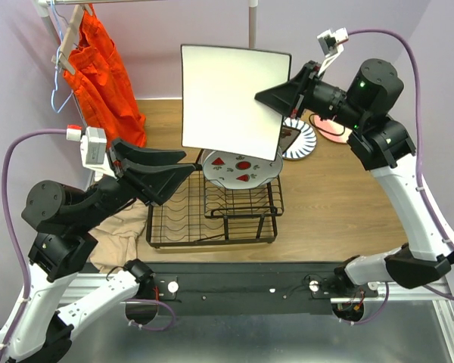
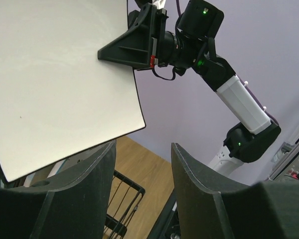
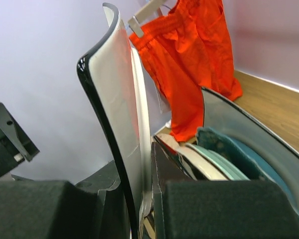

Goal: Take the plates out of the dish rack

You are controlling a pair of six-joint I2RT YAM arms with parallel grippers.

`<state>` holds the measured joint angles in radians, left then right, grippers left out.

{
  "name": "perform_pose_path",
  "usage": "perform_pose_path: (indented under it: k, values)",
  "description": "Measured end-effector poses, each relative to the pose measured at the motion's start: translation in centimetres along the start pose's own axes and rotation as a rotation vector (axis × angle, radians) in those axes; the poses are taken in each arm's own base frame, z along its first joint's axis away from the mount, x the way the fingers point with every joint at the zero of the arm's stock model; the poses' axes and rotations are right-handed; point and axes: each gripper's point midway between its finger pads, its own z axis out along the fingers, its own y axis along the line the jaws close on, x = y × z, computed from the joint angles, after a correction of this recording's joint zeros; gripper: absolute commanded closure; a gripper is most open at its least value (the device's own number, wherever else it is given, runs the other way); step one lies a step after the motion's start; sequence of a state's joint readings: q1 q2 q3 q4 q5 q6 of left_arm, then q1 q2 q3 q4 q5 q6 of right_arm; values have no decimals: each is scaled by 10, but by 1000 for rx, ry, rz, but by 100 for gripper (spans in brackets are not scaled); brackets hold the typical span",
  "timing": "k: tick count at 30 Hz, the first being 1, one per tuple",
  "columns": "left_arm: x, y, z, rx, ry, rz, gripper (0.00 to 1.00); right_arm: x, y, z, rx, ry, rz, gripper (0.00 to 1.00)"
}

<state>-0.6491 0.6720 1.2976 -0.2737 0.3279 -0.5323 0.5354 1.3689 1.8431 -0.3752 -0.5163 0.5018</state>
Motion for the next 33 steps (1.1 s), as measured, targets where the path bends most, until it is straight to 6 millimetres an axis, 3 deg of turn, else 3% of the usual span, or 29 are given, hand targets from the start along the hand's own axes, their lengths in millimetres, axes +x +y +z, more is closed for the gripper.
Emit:
perform_pose_path:
  k: [11,17,20,22,25,29,33]
  values:
    - [-7,-4,-1,8,-16,6,43,-32,9,13,-20,-74,64,99]
    - [-7,-4,-1,7,-17,5,43,-76,-2,20,12,-186,87,99]
    - [-7,-4,-1,6,-16,5,43,-105,-28,18,47,-257,130,99]
    - [-7,-4,-1,6,-16,5,43,-129,-66,7,106,-326,173,99]
    - [-7,-4,-1,6,-16,5,43,-148,-120,-14,208,-395,229,99]
    - [-7,-3,-2,2,-16,5,43,-168,-201,-63,335,-521,359,99]
    - [-5,-2,-1,-2,-12,4,43,-174,-252,-109,416,-619,433,99]
